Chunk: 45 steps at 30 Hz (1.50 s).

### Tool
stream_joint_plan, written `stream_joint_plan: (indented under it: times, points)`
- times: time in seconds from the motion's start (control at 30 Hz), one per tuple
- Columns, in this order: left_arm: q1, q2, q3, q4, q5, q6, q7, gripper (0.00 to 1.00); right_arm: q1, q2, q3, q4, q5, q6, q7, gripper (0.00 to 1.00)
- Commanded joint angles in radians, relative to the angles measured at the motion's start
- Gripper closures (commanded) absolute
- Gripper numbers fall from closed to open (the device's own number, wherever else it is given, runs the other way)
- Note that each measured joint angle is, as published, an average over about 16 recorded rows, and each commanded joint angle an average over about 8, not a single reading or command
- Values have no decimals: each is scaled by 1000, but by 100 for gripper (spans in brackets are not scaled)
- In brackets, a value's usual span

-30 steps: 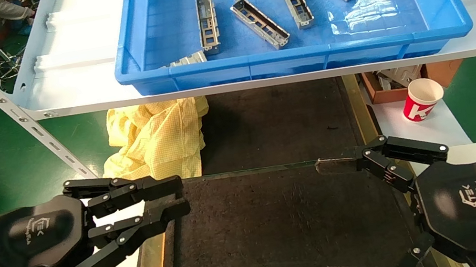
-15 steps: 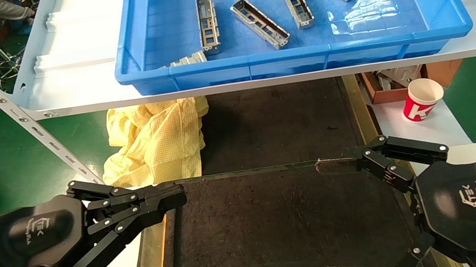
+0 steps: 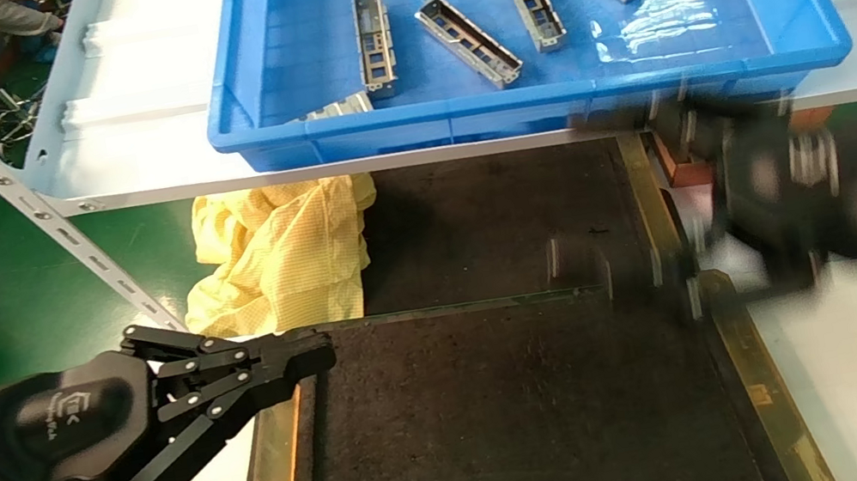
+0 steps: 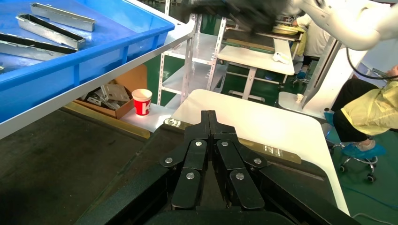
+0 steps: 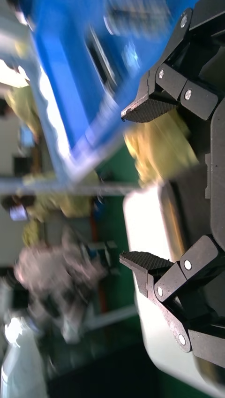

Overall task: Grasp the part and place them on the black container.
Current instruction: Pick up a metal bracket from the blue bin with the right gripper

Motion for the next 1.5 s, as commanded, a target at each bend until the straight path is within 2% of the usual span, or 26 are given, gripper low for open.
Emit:
stream_joint_plan:
  times: [0.03, 0.1, 0.13, 0.37, 0.4, 0.7, 0.9, 1.1, 1.17, 1.37, 1.43, 1.5]
  points:
    - [0, 0, 0, 0, 0, 0, 0, 100, 59, -22, -7, -36, -27, 28, 18, 0]
    - [0, 0, 0, 0, 0, 0, 0, 100, 121, -55, -24, -102, -63, 43, 20, 0]
    - [0, 0, 0, 0, 0, 0, 0, 97, 153, -72, -36, -139, -86, 51, 20, 0]
    - [0, 0, 0, 0, 0, 0, 0, 9, 373, -203, -130, -399, -261, 94, 5, 0]
    - [0, 0, 0, 0, 0, 0, 0, 0, 399, -221, -143, -435, -283, 97, -4, 0]
    - [0, 0, 0, 0, 0, 0, 0, 0, 562, -379, -213, -748, -412, 169, -96, 0]
    - [0, 0, 0, 0, 0, 0, 0, 0, 613, -462, -229, -915, -445, 258, -133, 0]
    - [0, 0, 0, 0, 0, 0, 0, 0, 640, -504, -237, -1016, -461, 319, -156, 2]
    - [0, 0, 0, 0, 0, 0, 0, 0, 646, -514, -239, -1038, -464, 334, -160, 18]
    - [0, 0, 0, 0, 0, 0, 0, 0, 649, -535, -244, -1080, -472, 362, -175, 91]
    - [0, 0, 0, 0, 0, 0, 0, 0, 648, -540, -244, -1088, -472, 368, -180, 100]
    - [0, 0, 0, 0, 0, 0, 0, 0, 647, -544, -242, -1094, -470, 372, -185, 100]
